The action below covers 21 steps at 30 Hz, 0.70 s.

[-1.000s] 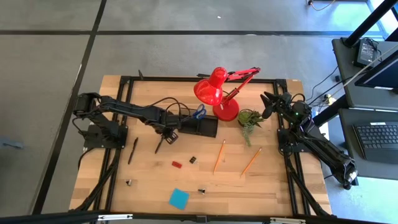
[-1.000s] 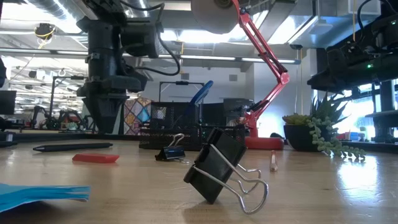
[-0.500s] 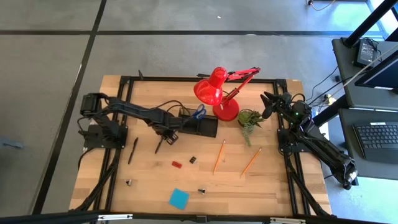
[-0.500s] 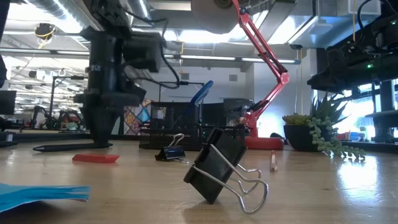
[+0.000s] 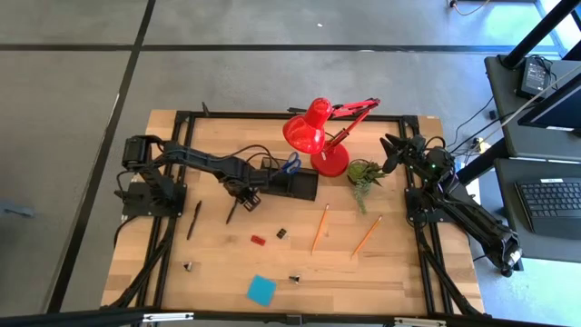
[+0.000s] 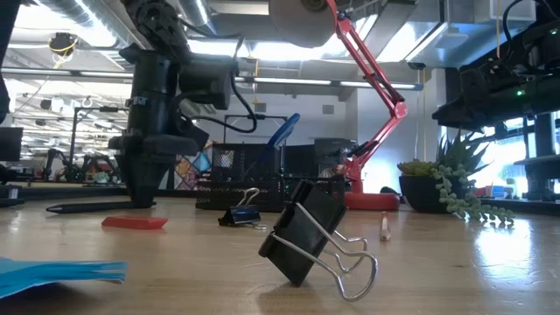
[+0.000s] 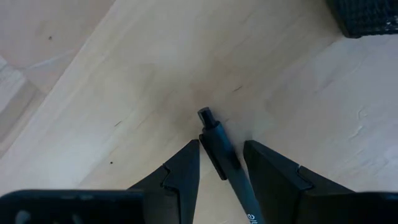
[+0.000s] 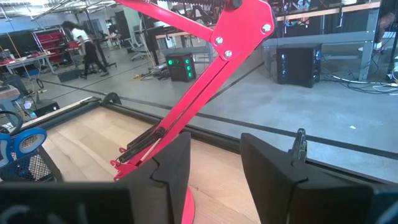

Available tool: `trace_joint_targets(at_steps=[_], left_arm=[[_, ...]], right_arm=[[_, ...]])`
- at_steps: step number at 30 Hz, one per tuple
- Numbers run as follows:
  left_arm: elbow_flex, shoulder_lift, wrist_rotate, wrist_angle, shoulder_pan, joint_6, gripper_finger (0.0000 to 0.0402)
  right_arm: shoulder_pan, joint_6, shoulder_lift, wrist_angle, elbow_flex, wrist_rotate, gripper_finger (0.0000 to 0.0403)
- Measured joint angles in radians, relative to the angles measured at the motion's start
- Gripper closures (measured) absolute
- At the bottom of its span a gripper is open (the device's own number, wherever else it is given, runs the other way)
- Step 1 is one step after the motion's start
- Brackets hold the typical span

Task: Pick and place office supplies into organizer
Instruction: Put the right black pen into the black desk organizer

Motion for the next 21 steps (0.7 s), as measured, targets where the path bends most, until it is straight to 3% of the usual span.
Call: trace_joint_targets(at_steps=[14,21], left_arm=[[0.001,0.001,-0.004,0.01,-0.001,0.06,0.0352],[0.034,-0.016,0.0,-0.016,-0.002,0.165,0.0362]], right_arm=[[0.0,0.0,0.0,0.0,0.0,0.0,0.0258],[0.0,0.0,0.0,0.0,0.0,0.0,0.0258]])
